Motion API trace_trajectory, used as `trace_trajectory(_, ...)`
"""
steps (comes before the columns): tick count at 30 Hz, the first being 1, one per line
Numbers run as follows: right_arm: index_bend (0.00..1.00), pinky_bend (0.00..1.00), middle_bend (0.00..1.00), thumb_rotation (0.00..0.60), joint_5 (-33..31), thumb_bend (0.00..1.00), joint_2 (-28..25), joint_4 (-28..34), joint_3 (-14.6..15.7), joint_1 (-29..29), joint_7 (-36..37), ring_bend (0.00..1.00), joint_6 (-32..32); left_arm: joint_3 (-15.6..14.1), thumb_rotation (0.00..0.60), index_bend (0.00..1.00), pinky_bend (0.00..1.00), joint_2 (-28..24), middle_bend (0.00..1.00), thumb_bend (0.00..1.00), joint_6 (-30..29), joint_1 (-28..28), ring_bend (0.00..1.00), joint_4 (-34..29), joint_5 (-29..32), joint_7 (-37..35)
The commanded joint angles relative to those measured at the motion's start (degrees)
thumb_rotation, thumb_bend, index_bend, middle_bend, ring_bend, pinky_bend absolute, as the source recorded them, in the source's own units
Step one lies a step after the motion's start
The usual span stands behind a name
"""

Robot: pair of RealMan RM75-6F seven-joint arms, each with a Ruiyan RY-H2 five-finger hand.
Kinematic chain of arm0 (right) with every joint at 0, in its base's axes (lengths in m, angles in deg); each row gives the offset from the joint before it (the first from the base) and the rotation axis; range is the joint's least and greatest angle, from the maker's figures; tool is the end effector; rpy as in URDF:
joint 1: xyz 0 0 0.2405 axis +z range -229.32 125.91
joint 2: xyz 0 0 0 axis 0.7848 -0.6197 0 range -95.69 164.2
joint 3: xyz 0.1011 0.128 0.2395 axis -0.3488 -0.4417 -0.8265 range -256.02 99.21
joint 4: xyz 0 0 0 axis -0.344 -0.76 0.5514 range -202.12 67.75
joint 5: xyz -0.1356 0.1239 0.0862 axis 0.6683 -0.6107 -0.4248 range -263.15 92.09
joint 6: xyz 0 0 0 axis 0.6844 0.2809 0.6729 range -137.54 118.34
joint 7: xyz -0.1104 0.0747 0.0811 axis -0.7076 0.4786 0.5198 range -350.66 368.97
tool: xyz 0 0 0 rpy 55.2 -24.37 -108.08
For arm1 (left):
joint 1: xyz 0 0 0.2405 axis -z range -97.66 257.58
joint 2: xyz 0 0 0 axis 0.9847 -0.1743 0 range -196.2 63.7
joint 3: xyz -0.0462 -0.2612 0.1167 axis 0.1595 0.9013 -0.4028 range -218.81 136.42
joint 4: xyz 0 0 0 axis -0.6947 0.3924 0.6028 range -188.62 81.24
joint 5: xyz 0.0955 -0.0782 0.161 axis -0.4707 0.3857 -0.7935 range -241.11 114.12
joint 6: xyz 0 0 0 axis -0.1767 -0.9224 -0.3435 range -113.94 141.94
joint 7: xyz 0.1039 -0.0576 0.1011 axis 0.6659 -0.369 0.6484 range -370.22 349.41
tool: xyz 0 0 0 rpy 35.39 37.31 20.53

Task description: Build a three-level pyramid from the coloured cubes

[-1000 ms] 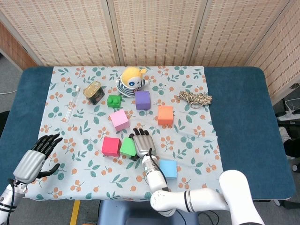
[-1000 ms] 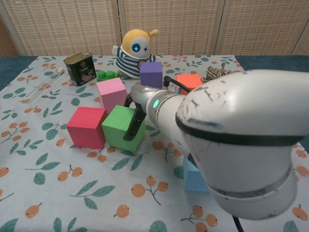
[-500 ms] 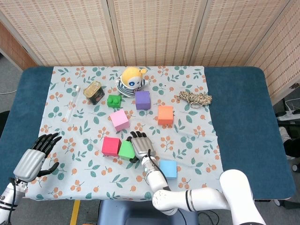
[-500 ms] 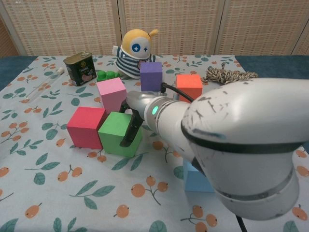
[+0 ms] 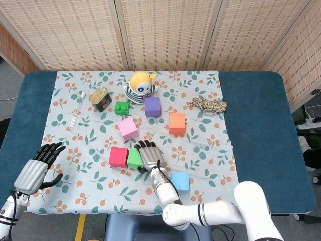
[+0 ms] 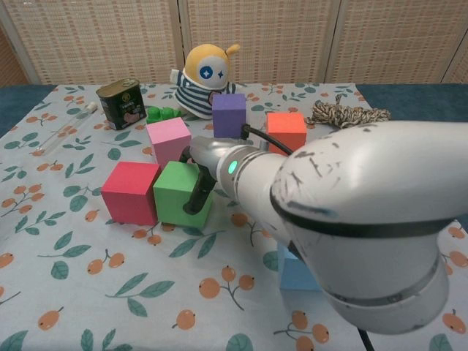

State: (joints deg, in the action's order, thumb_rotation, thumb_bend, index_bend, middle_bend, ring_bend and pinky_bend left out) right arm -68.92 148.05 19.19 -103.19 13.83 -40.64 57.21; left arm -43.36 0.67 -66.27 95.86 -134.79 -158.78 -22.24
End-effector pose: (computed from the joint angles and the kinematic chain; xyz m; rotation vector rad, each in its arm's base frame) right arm -0.0010 -0.3505 -0.1347 1.8240 -1.3161 0.7570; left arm -0.3242 0.2424 0.1471 -1.7062 -0.8878 -1.0192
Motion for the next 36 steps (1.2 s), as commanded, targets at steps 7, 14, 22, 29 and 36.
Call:
trace_trajectory(7, 0.04, 0.1, 0.05, 0.6, -0.25, 0.41, -0.05, -0.19, -0.19, 0.04, 0.54, 0.0, -1.1, 0.02, 0.6, 0.0, 0.07, -0.03, 0.0, 0.35, -0.1, -0.03, 0.0, -0.13, 0.0, 0.14)
trace_trajectory(14, 0.01, 0.1, 0.04, 0.6, -1.04, 0.36, -1.61, 1.16, 0.38, -0.19, -0.17, 0.0, -1.49, -0.02, 0.6, 0.0, 0.07, 0.23, 0.0, 0.35, 0.33, 0.12, 0.0, -0.04, 0.1, 0.48)
trace_trajectory(22, 0.0, 0.1, 0.03, 0.6, -1.91, 0.27, -3.48, 3.6, 1.08, -0.23, -0.37, 0.0, -2.34, 0.01, 0.6, 0.0, 0.07, 0.31, 0.0, 0.35, 0.34, 0.09, 0.0, -0.22, 0.21, 0.92)
trace_trajectory(29, 0.0, 0.1, 0.03, 0.6, -1.39, 0.23, -5.31, 5.91, 1.05, -0.46, 0.58, 0.0, -2.26, -0.03, 0.6, 0.0, 0.07, 0.29, 0.0, 0.35, 0.22, 0.05, 0.0, -0.17, 0.12, 0.91)
trace_trajectory(36, 0.0, 0.1, 0.01, 0.6, 3.49, 0.23, -12.63, 11.57, 3.98, -3.66, 2.46, 0.0, -2.85, -0.02, 0.6, 0.0, 0.07, 0.27, 0.0, 0.35, 0.26, -0.01, 0.0, -0.06, 0.29, 0.84)
